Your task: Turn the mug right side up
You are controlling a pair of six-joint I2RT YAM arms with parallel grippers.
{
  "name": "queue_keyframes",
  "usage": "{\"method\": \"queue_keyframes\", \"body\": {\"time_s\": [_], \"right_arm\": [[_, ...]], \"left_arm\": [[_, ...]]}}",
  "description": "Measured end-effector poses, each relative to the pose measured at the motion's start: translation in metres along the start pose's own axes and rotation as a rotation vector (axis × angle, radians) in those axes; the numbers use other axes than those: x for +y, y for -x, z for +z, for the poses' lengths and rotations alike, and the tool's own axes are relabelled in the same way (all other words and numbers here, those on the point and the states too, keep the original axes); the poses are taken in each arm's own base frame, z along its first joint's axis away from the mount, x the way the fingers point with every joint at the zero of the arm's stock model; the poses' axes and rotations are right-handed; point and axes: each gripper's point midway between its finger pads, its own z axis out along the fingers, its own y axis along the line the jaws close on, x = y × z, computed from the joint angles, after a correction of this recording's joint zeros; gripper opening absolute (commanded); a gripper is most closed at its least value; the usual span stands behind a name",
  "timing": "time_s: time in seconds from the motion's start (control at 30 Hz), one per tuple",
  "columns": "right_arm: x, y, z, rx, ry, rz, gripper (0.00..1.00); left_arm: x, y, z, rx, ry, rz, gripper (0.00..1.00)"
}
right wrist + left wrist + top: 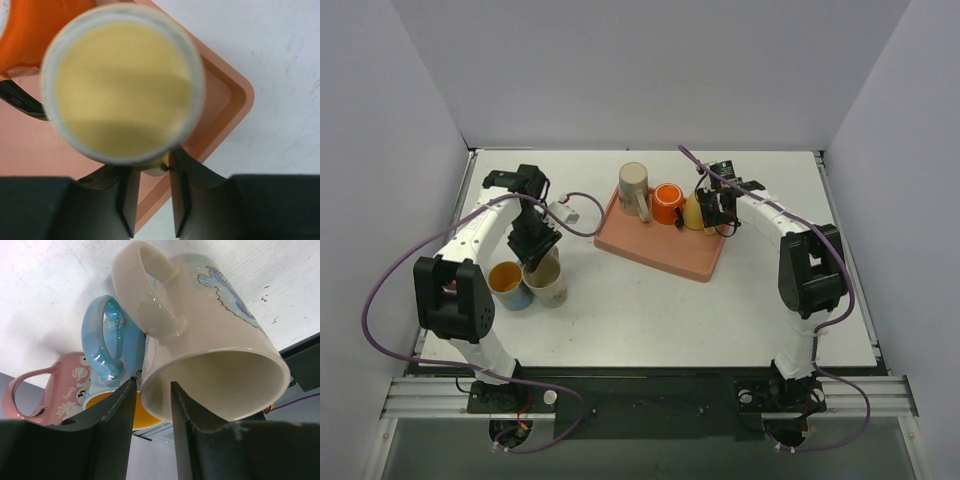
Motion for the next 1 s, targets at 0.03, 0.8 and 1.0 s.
{"method": "queue_keyframes", "body": {"time_s": [0.03, 0.8, 1.0], "right_arm": [[0.0, -0.001, 0.0, 0.003, 0.008, -0.003, 0.1], [0.021, -0.017, -0.111, -0.188, 0.143, 0.295, 0.0], [0.05, -0.022, -0.162, -0.283, 0.271, 0.396, 0.0]], "left_arm": [[0.001, 0.002, -0.002, -0.006, 0.002, 0.003, 0.46], [-0.074, 0.03, -0.191, -0.925, 0.346, 0.512, 0.8], [-0.132, 0.035, -0.203, -1.251, 0.616, 0.991, 0.88]]}}
